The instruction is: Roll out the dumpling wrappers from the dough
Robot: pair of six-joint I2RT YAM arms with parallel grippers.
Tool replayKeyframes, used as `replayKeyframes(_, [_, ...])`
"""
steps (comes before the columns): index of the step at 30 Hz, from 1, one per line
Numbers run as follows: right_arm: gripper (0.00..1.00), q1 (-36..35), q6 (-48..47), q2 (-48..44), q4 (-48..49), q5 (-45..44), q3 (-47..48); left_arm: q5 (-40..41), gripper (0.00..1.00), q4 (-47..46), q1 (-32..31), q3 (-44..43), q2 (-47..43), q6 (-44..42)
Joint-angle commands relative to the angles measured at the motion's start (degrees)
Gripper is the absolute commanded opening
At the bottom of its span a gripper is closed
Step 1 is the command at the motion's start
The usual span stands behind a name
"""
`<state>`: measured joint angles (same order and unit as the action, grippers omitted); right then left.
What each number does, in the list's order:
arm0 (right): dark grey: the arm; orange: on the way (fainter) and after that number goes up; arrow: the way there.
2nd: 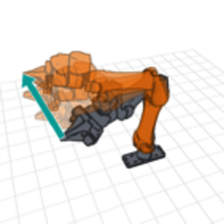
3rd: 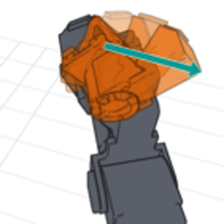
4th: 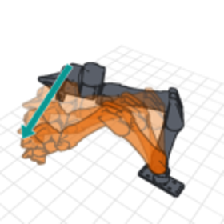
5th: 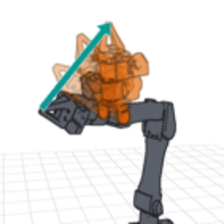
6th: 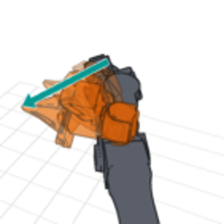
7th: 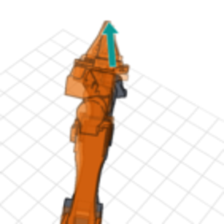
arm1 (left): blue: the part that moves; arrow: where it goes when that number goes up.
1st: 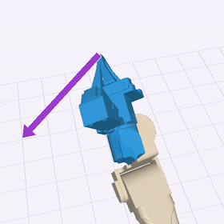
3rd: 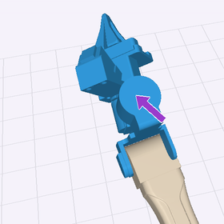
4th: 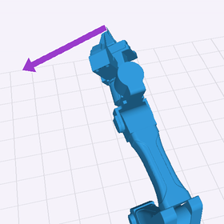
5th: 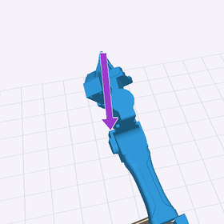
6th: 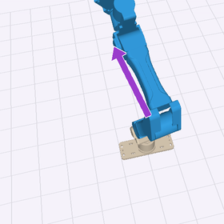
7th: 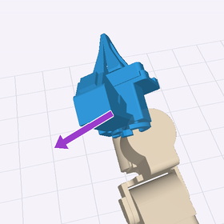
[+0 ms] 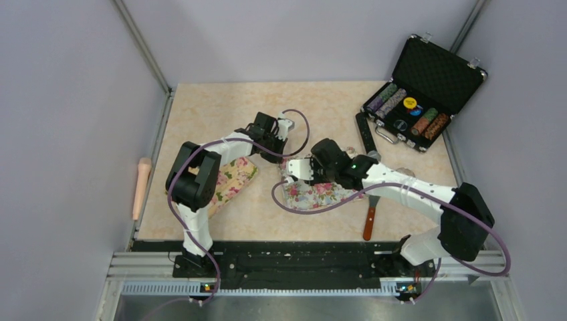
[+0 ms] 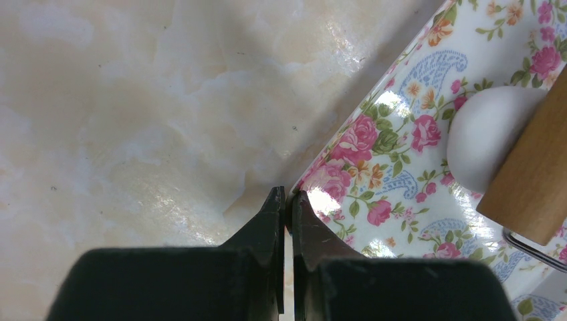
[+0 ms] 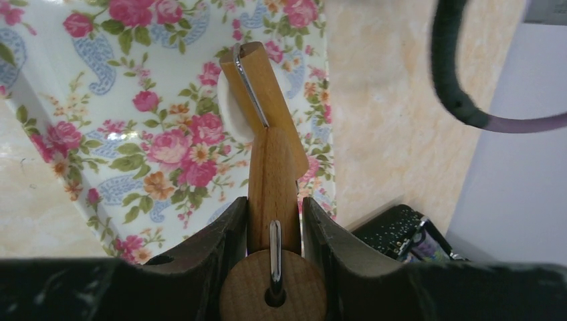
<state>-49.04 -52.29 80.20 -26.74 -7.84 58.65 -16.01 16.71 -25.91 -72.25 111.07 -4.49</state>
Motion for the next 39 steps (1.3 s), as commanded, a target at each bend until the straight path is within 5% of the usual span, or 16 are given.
replayKeyframes(1, [0.0, -1.4, -0.5, 0.4, 1.3, 2.9, -1.0, 2.7, 0.0, -1.3, 0.0, 0.4, 1.0, -0.5])
replayKeyframes(39, [0.0, -6.1, 0.3, 4.6, -18.9, 9.1, -7.8, 2.6, 0.0, -1.7, 0.0, 0.8, 0.6, -0.4])
